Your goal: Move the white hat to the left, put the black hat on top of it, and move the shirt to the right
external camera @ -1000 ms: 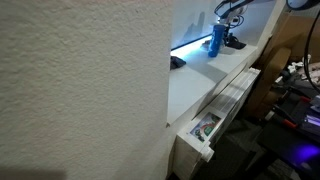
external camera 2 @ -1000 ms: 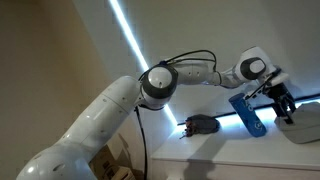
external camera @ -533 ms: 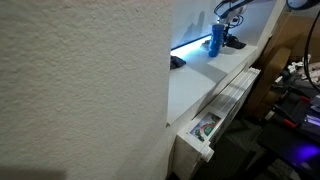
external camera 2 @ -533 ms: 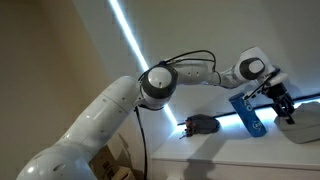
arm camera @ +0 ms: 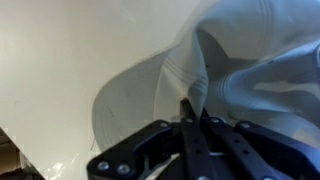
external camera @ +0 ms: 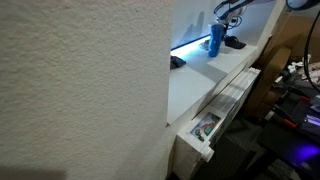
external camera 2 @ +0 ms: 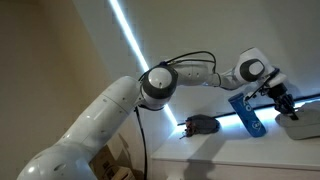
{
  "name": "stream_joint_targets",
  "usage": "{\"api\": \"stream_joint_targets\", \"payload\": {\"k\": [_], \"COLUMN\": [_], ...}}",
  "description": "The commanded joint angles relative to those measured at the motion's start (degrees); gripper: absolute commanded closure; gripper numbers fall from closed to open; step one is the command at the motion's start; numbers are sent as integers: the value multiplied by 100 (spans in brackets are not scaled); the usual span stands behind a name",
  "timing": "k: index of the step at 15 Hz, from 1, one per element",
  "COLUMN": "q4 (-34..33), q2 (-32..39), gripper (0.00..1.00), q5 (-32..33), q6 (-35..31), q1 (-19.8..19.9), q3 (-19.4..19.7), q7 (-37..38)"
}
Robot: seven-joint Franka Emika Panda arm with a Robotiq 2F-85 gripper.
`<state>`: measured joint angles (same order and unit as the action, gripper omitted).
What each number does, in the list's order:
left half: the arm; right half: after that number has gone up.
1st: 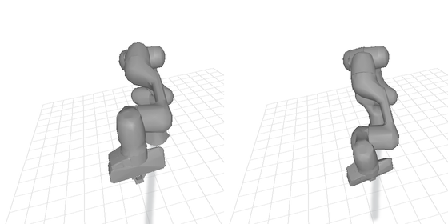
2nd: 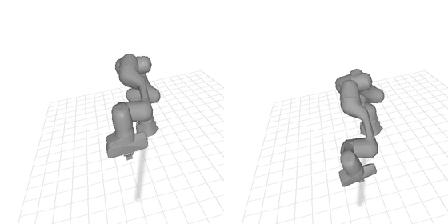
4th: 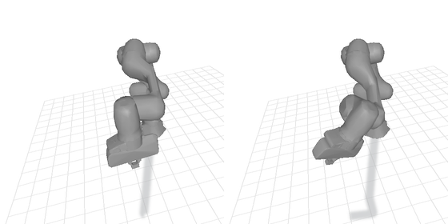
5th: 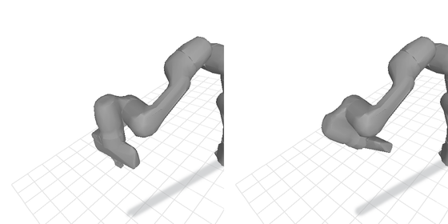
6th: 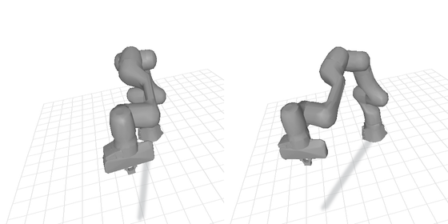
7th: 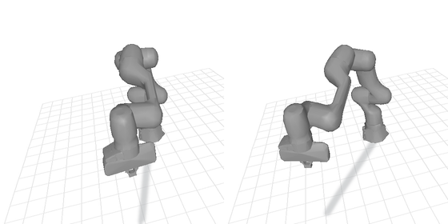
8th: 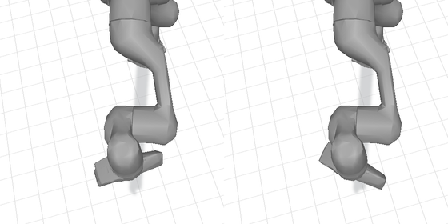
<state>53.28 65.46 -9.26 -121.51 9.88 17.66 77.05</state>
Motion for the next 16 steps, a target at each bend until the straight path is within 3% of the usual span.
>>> {"api": "stream_joint_targets", "payload": {"k": [1, 3, 5, 8, 10, 12, 16], "q4": [444, 621, 582, 579, 645, 678, 589], "q2": [72, 222, -340, -498, -765, -1070, -1426], "gripper": [100, 99, 99, 99, 99, 99, 99], "q5": [42, 95, 107, 135, 68, 9, -148], "q6": [-1258, -2025, -1868, -2083, -2069, -1955, -1968], "q1": [-325, -556, -282, -290, -115, 82, 410], "q3": [234, 443, 743, 1381, 1644, 1772, 1610], "q7": [838, 1485, 1463, 1804, 1646, 1419, 808]}}
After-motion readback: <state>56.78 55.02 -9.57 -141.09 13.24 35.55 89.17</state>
